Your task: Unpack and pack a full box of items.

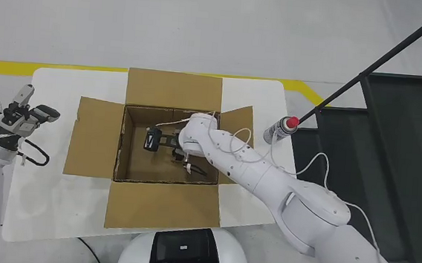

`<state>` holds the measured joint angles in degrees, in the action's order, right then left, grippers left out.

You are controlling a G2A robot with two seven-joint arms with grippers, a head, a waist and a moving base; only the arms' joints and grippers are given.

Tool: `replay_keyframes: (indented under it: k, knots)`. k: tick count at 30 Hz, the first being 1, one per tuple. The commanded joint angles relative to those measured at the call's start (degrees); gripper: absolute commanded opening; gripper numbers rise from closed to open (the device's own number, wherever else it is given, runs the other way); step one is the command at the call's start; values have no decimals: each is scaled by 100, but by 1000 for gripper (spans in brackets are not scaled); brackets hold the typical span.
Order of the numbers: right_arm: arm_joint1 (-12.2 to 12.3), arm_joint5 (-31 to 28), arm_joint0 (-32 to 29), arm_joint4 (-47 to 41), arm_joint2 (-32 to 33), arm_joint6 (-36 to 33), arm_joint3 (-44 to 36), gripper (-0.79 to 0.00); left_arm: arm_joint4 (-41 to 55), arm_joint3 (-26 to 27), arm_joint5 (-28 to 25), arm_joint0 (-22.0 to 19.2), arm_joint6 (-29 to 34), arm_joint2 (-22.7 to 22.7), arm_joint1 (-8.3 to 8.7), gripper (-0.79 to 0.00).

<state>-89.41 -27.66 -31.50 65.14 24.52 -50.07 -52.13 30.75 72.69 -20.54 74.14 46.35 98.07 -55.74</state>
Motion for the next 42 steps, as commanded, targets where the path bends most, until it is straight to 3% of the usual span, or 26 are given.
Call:
replay_keyframes:
  k: [1, 5, 9, 15, 22, 27, 33, 42]
  knots:
    - [51, -18, -6, 24, 101, -51, -209, 0, 0, 0, 0, 0, 0, 0, 0, 0]
    - [282, -62, -181, -12, 514, -314, -1029, 0, 0, 0, 0, 0, 0, 0, 0, 0]
    - [670, -146, -713, -161, 1296, -725, -2358, 0, 0, 0, 0, 0, 0, 0, 0, 0]
    - [1261, -482, -2203, -564, 2928, -1080, -4788, 0, 0, 0, 0, 0, 0, 0, 0, 0]
    - [1646, -717, -3975, -934, 4563, -856, -6823, 0, 0, 0, 0, 0, 0, 0, 0, 0]
    - [1780, -653, -5164, -804, 5594, 44, -7633, 0, 0, 0, 0, 0, 0, 0, 0, 0]
    - [1843, -495, -6419, -563, 6766, 1646, -7718, 0, 0, 0, 0, 0, 0, 0, 0, 0]
    - [1829, -260, -7728, 43, 7420, 3901, -7199, 0, 0, 0, 0, 0, 0, 0, 0, 0]
